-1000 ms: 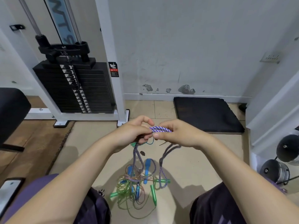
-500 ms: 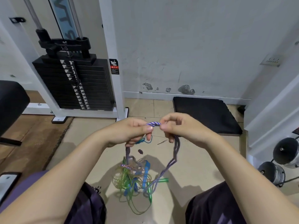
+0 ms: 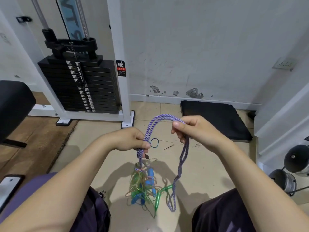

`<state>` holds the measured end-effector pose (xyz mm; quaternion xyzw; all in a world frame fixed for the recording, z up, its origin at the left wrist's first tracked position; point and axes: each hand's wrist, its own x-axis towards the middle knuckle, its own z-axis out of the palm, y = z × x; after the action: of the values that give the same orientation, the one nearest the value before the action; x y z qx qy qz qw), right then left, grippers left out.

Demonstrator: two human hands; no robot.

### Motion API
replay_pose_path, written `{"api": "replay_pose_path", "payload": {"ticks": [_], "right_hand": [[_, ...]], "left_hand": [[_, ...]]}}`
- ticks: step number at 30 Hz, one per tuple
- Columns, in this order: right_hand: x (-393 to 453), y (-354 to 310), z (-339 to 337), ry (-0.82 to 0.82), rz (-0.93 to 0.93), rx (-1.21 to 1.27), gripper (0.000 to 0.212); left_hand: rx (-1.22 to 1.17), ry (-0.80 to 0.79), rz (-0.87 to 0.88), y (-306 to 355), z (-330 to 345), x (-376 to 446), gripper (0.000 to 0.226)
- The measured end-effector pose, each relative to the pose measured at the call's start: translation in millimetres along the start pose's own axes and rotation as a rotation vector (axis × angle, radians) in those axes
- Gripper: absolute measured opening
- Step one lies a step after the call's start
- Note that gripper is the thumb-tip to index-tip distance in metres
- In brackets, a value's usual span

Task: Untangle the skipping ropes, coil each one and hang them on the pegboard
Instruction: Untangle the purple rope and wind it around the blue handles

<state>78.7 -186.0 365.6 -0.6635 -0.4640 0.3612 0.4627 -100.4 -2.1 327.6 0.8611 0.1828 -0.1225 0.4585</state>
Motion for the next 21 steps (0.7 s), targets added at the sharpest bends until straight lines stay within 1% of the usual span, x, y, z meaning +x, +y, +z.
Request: {"api": "replay_pose_path", "payload": {"ticks": [2, 4, 5, 7, 8, 9, 10, 11, 13, 14, 15, 16, 17, 19, 21], "right_hand": [[-1, 0, 1, -0.067, 0.060, -0.010, 0.041], [1, 1, 9, -0.137, 0.103, -0.013, 0.048], [1, 1, 14, -0.182, 0.120, -0.043, 0.047], [1, 0, 22, -0.254, 0.135, -0.117, 0.033], [1, -1, 24, -0.257, 0.124, -0.119, 0.028], [2, 0, 25, -0.230, 0.101, -0.082, 0.028], [2, 0, 25, -0.187, 0.068, -0.009, 0.029], [3, -1, 25, -0.145, 0.023, 0.088, 0.030], [3, -2, 23, -0.082, -0.069, 0.277, 0.030], [3, -3, 20, -0.052, -0.093, 0.335, 0.030], [3, -3, 16, -0.024, -0.101, 0.351, 0.030], [3, -4, 11, -0.007, -0.097, 0.327, 0.031], [3, -4, 6, -0.003, -0.085, 0.271, 0.032], [0, -3, -1, -0.039, -0.034, 0.133, 0.034], [-1, -2, 0, -0.099, 0.036, 0.044, 0.040]], "left_hand": [[-0.204, 0.016, 0.073, 8, 2, -3, 0.026], [-0.305, 0.050, 0.137, 15, 8, -4, 0.029], [-0.311, 0.067, 0.166, 17, 12, -4, 0.030], [-0.292, 0.068, 0.212, 19, 15, -5, 0.024], [-0.296, 0.049, 0.220, 18, 15, -5, 0.017], [-0.312, 0.016, 0.216, 17, 13, -5, 0.011], [-0.312, -0.021, 0.202, 15, 12, -4, 0.007], [-0.263, -0.047, 0.176, 11, 11, -4, 0.006], [0.000, -0.061, 0.068, 3, 10, -1, 0.013], [0.152, -0.059, -0.013, -1, 10, 1, 0.020], [0.243, -0.039, -0.081, -4, 10, 2, 0.026], [0.248, 0.003, -0.109, -6, 10, 2, 0.031], [0.196, 0.061, -0.095, -6, 9, 2, 0.034], [0.032, 0.149, -0.011, -3, 10, 3, 0.037], [-0.096, 0.162, 0.058, 4, 12, 3, 0.038]]}}
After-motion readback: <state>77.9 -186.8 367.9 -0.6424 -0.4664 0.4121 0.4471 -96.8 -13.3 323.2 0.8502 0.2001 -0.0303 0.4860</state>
